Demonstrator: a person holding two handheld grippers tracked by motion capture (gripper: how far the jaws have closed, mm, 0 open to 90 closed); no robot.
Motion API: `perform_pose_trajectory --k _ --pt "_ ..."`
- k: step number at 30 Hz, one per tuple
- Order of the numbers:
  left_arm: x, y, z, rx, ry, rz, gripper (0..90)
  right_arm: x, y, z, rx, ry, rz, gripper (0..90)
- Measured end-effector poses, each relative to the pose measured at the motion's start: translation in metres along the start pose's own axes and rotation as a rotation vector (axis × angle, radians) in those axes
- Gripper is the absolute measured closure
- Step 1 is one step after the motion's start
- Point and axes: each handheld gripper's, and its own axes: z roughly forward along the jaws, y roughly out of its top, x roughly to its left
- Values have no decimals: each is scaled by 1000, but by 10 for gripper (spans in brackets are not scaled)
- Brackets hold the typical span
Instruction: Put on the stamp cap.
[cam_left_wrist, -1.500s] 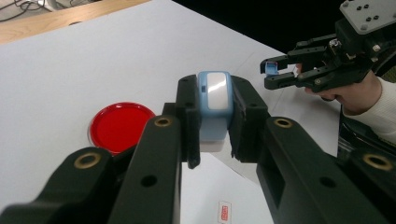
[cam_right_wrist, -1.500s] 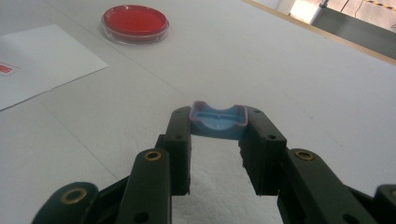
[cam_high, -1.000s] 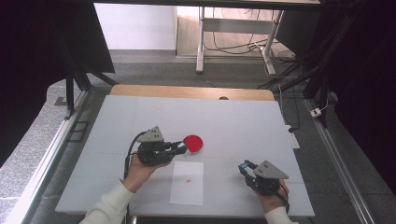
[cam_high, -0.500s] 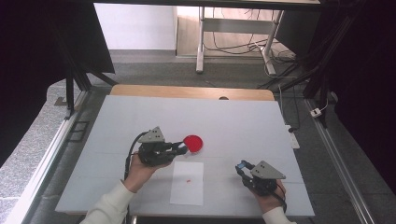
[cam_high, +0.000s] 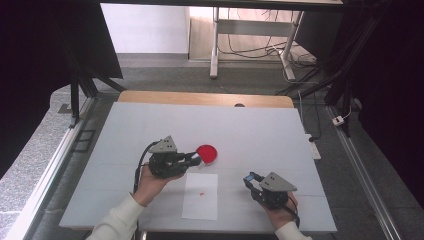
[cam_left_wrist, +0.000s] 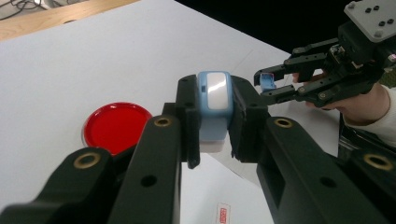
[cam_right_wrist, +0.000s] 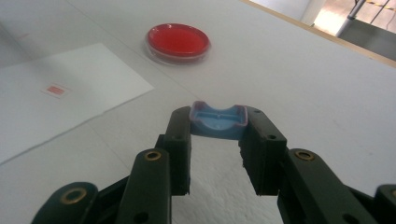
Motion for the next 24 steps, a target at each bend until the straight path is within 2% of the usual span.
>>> perform_pose_trajectory --k 8,24 --pt "-1 0 1 1 0 1 749 11 7 8 1 25 -18 646" --pt "1 0 3 4 3 -3 748 27 18 20 -22 78 -17 646"
